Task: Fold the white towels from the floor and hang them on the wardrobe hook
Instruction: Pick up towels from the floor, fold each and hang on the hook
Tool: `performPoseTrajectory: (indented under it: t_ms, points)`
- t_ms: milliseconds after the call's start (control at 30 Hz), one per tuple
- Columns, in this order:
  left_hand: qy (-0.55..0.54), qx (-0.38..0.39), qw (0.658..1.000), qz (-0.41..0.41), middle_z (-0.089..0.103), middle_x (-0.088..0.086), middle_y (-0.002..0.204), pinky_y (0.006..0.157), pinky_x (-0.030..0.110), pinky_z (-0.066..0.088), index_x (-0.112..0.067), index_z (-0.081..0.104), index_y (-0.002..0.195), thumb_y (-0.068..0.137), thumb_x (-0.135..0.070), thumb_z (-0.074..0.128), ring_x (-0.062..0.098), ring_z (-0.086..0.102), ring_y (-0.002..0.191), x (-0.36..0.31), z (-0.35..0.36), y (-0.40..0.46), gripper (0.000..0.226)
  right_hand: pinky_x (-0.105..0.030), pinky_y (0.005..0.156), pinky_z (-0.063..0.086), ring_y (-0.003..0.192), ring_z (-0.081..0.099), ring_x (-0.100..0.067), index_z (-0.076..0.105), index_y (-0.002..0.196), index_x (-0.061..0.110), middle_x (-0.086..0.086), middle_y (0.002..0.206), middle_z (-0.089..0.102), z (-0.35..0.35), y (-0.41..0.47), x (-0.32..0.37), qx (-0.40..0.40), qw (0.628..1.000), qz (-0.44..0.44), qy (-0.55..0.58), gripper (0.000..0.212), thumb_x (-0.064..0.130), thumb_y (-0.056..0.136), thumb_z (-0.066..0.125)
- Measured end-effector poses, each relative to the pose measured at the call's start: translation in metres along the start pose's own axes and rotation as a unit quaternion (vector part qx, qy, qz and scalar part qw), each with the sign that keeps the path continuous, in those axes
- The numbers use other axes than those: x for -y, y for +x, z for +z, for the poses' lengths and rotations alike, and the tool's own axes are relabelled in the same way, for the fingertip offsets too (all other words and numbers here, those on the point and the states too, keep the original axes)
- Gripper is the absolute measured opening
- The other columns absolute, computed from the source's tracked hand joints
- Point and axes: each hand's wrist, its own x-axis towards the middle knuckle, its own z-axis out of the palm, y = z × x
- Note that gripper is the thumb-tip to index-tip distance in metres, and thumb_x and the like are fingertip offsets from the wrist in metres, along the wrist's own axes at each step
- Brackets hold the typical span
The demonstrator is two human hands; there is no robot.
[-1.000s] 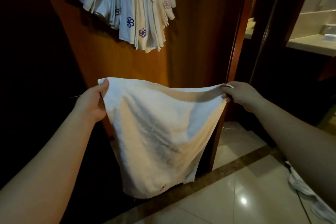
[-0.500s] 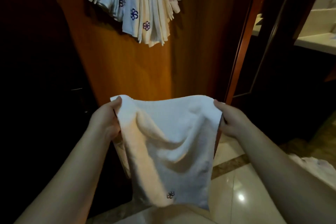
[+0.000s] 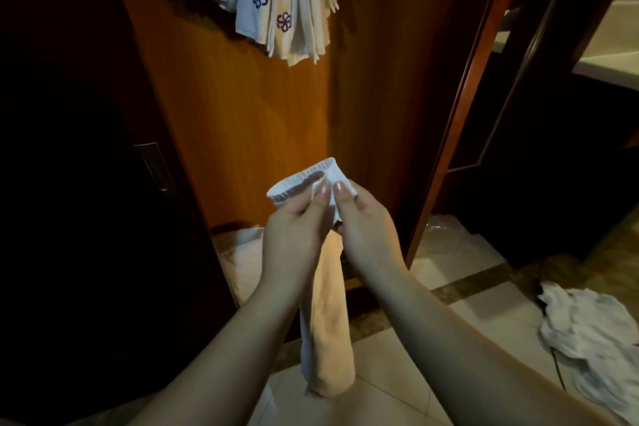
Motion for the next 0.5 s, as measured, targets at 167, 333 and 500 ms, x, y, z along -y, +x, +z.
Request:
performPoseTrajectory:
  t_ms: [167,333,500]
  points:
    - [-0.058,0.078,0.994,-0.042,0.073,-0.025,0.105,0.078,0.019,0.054,-0.061,0.069,0.096,0.079,-0.080,0.044,-0.007,0.067,0.099,-0.007,-0.006,0.002,0.036,-0.005,0.078,0.046,0.102,0.057,0.019,0.061,0.116,0.050,0.040,0.104,0.064,-0.002,-0.004,0.008,0.044,0.999,-0.019,-0.006,0.040,0.068,0.095,0.032]
    - [-0.136,0.141,0.979,-0.047,0.072,-0.016,0.118,0.085,0.021,0.055,-0.053,0.072,0.107,0.077,-0.083,0.044,0.004,0.066,0.114,-0.007,-0.009,0.000,0.051,-0.003,0.075,0.047,0.099,0.064,0.010,0.062,0.120,0.044,0.028,0.107,0.069,-0.009,0.001,0.010,0.044,0.998,-0.047,-0.013,0.025,0.053,0.100,0.049]
    - [-0.099,0.140,0.984,-0.037,0.071,-0.030,0.105,0.072,0.010,0.052,-0.052,0.074,0.102,0.087,-0.067,0.040,-0.013,0.063,0.101,-0.016,-0.017,0.003,0.039,-0.027,0.083,0.053,0.093,0.069,0.000,0.068,0.106,0.041,0.015,0.099,0.074,-0.014,0.006,0.004,0.013,1.000,-0.010,0.019,0.024,0.047,0.104,0.045]
